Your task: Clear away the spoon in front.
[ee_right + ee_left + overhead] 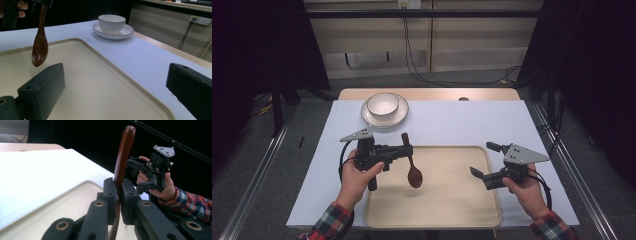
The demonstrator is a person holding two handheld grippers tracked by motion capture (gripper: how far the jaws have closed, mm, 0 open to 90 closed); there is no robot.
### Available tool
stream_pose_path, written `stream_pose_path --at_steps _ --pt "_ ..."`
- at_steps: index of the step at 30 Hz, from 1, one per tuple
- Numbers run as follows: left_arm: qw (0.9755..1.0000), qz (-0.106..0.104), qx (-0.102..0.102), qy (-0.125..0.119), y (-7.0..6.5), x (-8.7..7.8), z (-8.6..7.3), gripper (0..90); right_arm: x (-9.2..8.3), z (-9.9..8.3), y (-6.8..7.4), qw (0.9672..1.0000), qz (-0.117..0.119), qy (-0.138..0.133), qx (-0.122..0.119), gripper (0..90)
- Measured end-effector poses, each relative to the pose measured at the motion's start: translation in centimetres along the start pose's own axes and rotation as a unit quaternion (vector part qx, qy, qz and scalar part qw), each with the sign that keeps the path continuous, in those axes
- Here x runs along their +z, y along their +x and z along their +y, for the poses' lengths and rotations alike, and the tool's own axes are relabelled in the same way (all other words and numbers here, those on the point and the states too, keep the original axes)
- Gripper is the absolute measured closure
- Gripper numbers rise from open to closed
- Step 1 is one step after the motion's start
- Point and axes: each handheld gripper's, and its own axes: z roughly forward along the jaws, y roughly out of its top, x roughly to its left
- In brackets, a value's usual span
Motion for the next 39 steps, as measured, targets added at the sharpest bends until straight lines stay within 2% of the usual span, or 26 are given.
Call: stream_pose_path --at_steps 9,17,22,28,29,32,39 --pt "0.9999 -0.004 -0.009 0.007 -0.1 -0.1 -0.7 84.1 0.0 0.1 0.0 1.0 -0.004 -0.002 -0.003 1.7" --pt "0.9997 -0.009 -0.013 0.018 -0.2 0.3 -1.3 84.1 0.0 0.1 0.0 1.0 -0.004 -0.002 -0.001 1.7" --pt "0.9997 -0.004 -0.013 0.021 -0.3 0.5 -1.5 84.1 0.0 0.1 0.0 1.0 -0.002 -0.002 -0.004 1.7" --pt "0.9994 -0.011 -0.019 0.027 -0.2 0.8 -1.8 84.1 0.0 0.1 0.1 1.0 -0.001 -0.003 -0.002 1.7" --pt "0.9993 -0.011 -0.018 0.03 -0.2 0.8 -1.9 84.1 0.0 0.1 0.0 1.0 0.0 0.0 -0.008 1.7" --pt "0.9992 -0.012 -0.021 0.032 -0.2 0.9 -2.0 84.1 0.0 0.1 0.0 1.0 0.003 0.004 -0.006 1.7" --pt "0.9992 -0.001 -0.017 0.036 0.1 1.1 -2.4 84.0 -0.1 0.1 0.0 1.0 0.005 0.003 -0.007 1.7"
